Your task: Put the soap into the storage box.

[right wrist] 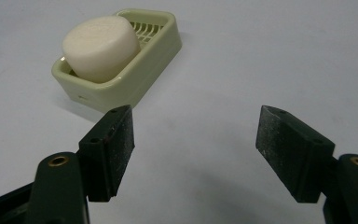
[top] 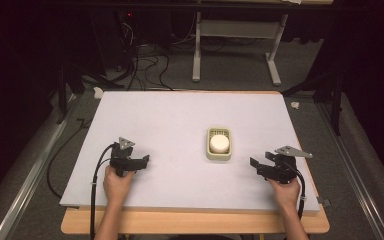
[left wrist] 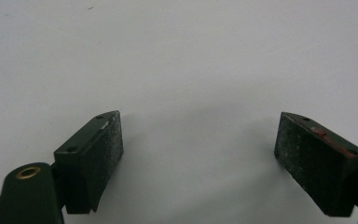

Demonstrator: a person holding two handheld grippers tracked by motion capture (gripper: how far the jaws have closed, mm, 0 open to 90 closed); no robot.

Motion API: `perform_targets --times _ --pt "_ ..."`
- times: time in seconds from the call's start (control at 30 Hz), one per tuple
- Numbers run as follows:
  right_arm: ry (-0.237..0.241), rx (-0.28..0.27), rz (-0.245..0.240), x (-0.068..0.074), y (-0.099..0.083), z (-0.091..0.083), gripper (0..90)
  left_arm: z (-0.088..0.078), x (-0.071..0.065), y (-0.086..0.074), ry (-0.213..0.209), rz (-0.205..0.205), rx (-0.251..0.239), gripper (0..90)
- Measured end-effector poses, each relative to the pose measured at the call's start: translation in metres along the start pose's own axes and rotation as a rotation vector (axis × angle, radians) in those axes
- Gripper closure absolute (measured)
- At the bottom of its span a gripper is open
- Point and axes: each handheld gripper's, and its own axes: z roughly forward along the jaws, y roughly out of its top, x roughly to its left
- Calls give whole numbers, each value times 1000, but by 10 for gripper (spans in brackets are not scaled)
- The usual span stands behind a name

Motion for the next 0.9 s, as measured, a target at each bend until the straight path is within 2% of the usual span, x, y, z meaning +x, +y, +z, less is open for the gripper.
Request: perform_targets --times 0.37,0.9 --pt "2 26 -6 5 -3 10 288 0 0 0 0 0 0 158" --pt "-79 81 -5 2 -4 24 296 0 0 0 0 0 0 158"
